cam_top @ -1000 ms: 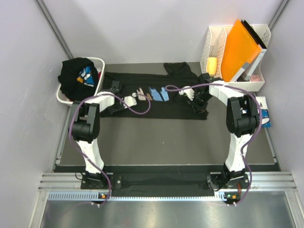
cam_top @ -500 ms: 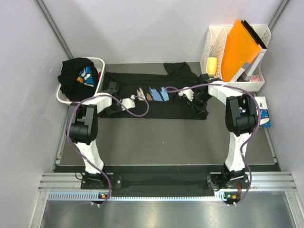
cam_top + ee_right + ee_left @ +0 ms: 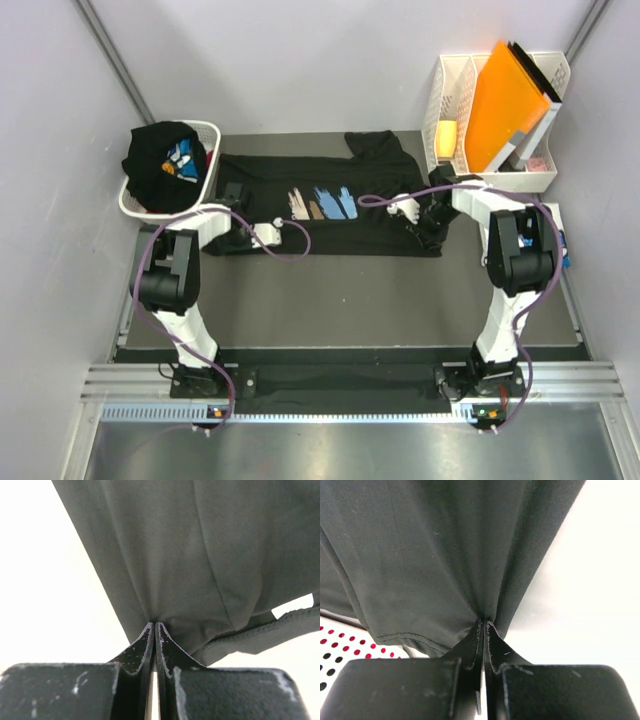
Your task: Fold and stack the t-shirts
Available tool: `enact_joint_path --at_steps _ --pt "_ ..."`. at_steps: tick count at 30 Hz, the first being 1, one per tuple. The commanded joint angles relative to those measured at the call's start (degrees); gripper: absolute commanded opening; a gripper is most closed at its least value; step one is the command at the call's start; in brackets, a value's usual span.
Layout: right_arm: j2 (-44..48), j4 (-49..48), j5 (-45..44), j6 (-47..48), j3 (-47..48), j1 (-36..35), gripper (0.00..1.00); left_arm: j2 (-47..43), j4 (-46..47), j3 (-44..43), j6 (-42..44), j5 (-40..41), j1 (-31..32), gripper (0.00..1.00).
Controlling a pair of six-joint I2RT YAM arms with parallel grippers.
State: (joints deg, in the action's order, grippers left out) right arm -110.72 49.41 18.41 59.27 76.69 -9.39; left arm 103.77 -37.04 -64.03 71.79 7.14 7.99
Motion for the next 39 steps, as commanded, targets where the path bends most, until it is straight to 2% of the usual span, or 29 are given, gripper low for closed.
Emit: enact_joint_path --at_steps 1,5,11,14,16,18,19,23,24,28,35,39 --pt "-0.64 6.93 -5.49 1.64 -3.56 2.53 0.00 1.09 -1.83 3.12 0.54 1.64 -1.83 0.00" --pt "-0.99 6.76 -5.85 1.64 -2.51 2.62 0.00 3.19 -1.72 -0.65 -1.12 3.32 -2.71 0.00" --pt "-1.87 6.32 -6.55 1.91 -0.93 3.32 0.02 2.93 3.01 2.24 0.03 5.70 -3.33 0.00" --pt "-1.26 5.53 -5.76 1.12 1.36 3.24 0.29 2.93 4.51 -0.30 -2.96 5.08 -3.33 0.00" --pt "-0.47 5.44 -5.23 0.77 3.20 2.97 0.32 2.50 6.88 -2.24 -3.76 4.73 -3.33 0.00" --pt "0.24 5.70 -4.71 0.68 4.43 2.71 0.41 0.74 10.30 -3.29 -4.90 3.85 -3.42 0.03" --pt "0.50 5.87 -4.62 0.76 5.57 2.27 0.43 0.13 11.97 -3.29 -5.17 3.94 -3.51 0.02" --pt "2.08 7.02 -4.27 0.94 8.30 1.48 0.48 -3.30 16.64 -3.21 -5.96 4.11 -3.42 0.15" --pt "2.52 7.11 -4.09 1.03 8.74 1.30 0.48 -3.92 17.43 -2.95 -6.05 4.11 -3.42 0.21" --pt "4.54 8.50 -4.35 1.55 9.01 -0.19 0.49 -8.04 16.92 -1.89 -5.61 2.10 -3.42 0.24" --pt "8.23 5.79 -6.90 3.14 1.64 -5.02 0.49 -14.02 13.05 4.42 0.18 -3.53 -3.33 0.22" --pt "8.32 2.11 -8.39 2.70 -1.97 -8.44 0.50 -17.63 19.00 13.30 7.03 -4.68 -3.16 0.23"
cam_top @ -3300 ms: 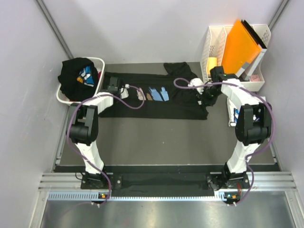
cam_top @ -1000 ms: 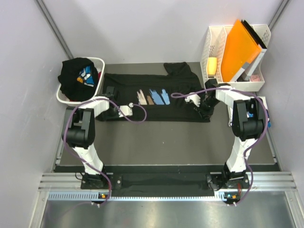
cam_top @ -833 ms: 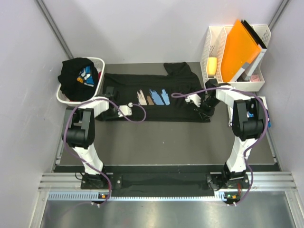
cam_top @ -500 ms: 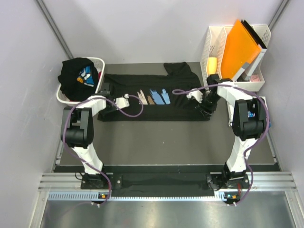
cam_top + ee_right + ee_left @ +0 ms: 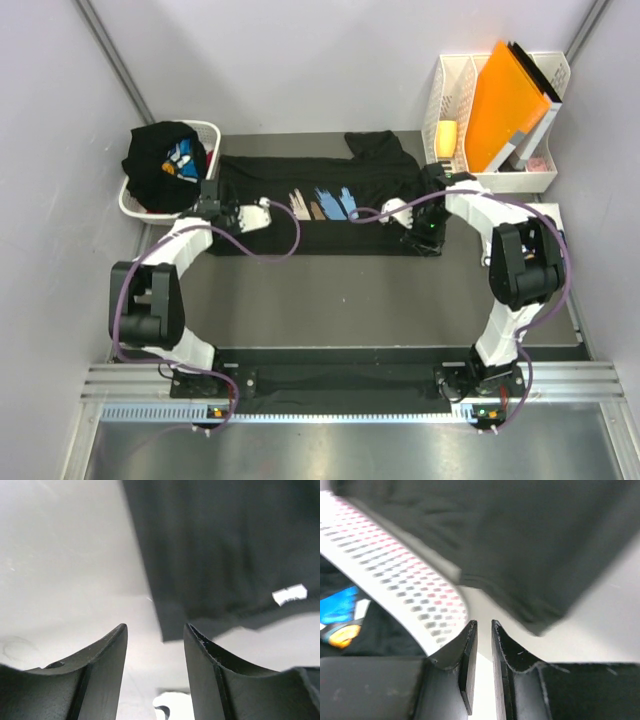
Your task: Fold and stack the t-shirts
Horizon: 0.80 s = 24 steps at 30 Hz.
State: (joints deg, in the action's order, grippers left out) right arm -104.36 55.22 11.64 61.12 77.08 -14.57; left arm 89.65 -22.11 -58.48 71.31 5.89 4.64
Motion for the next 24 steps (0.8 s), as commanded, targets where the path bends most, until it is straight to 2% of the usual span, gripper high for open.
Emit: enact_joint_path --at_steps 1,5,7,10,17,24 --pt "2.05 -5.37 -2.32 0.84 -3.42 -3.71 0.50 -4.30 5.66 9.51 9.70 -3.08 0.19 0.23" --pt "1.26 -9.34 -4.08 0.23 -4.48 -4.86 0.52 -4.57 16.54 17.94 13.06 -1.68 0.19 0.22" --pt "1.00 -10.74 -4.69 -0.04 -3.96 -4.94 0.52 -3.87 22.79 20.23 13.42 -1.06 0.28 0.22" --pt "1.08 -13.55 -5.83 -0.74 -4.65 -5.03 0.53 -2.82 27.36 21.21 13.07 -1.41 0.28 0.22" --pt "1.26 -17.87 -6.81 -1.27 -8.61 -5.12 0.57 1.23 31.51 21.13 12.27 -0.70 0.28 0.21" --pt "1.09 -18.48 -6.19 -1.80 -10.37 -5.38 0.58 2.73 29.23 18.58 11.75 -1.32 0.37 0.21"
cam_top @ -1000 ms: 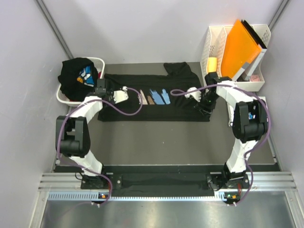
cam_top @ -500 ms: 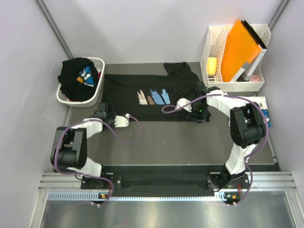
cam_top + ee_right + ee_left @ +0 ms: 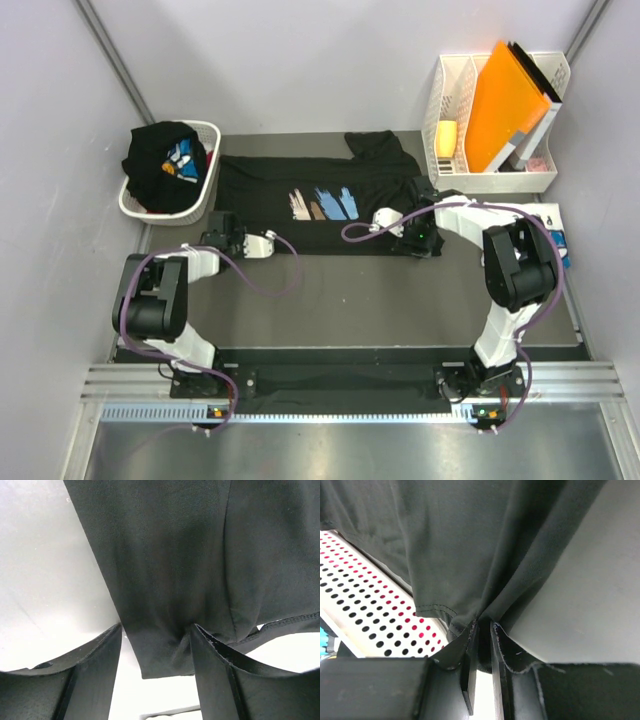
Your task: Fold and stack the t-shirts
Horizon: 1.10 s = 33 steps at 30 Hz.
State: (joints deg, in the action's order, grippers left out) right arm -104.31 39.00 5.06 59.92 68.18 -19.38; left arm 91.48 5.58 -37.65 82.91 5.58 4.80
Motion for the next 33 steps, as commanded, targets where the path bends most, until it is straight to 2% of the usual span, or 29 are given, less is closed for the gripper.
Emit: enact_joint_path --at_steps 1,3,4,5,6,13,15,16,19,27,33 --pt "0.87 -2.44 0.04 -0.33 -1.82 -0.57 0.57 1.06 1.27 -2.60 0.40 -1.62 0.21 0.21" --pt "0.60 -2.88 -0.31 -0.33 -1.83 -0.57 0.57 1.42 0.83 -2.69 0.67 -1.72 0.21 0.17" --pt "0.43 -3.05 -0.49 -0.42 -1.74 -0.57 0.55 1.59 0.05 -3.39 0.67 -2.07 0.13 0.11" --pt "0.43 -3.06 -0.49 -0.51 -1.65 -0.57 0.54 1.85 -0.83 -3.92 0.67 -2.07 0.21 0.00" --pt "0.25 -3.32 -0.40 -0.51 -1.39 -0.66 0.51 2.55 -1.88 -4.27 0.23 -1.98 0.13 0.00" --pt "-0.46 -3.67 -1.45 -0.68 -1.47 -0.66 0.12 2.74 -5.05 -6.47 -0.21 -3.21 0.21 0.00" --pt "-0.28 -3.85 -1.98 -0.51 -1.91 -0.75 0.06 2.13 -5.32 -6.65 0.05 -3.82 0.04 0.00" --pt "-0.10 -3.85 -2.42 -0.25 -2.00 -0.66 0.03 1.95 -8.63 -7.34 0.05 -4.09 0.04 0.00" --pt "0.51 -2.88 -2.34 0.19 -2.09 -0.57 0.00 0.72 -12.95 -8.84 0.05 -5.32 0.04 0.00" --pt "2.45 4.49 -1.37 3.88 -2.18 -0.31 0.00 -2.97 -30.17 -12.62 4.00 -8.48 -0.58 0.00" --pt "4.46 9.77 -0.84 8.01 -4.28 0.74 0.00 -5.61 -37.04 -12.36 7.61 -8.57 -1.37 0.00"
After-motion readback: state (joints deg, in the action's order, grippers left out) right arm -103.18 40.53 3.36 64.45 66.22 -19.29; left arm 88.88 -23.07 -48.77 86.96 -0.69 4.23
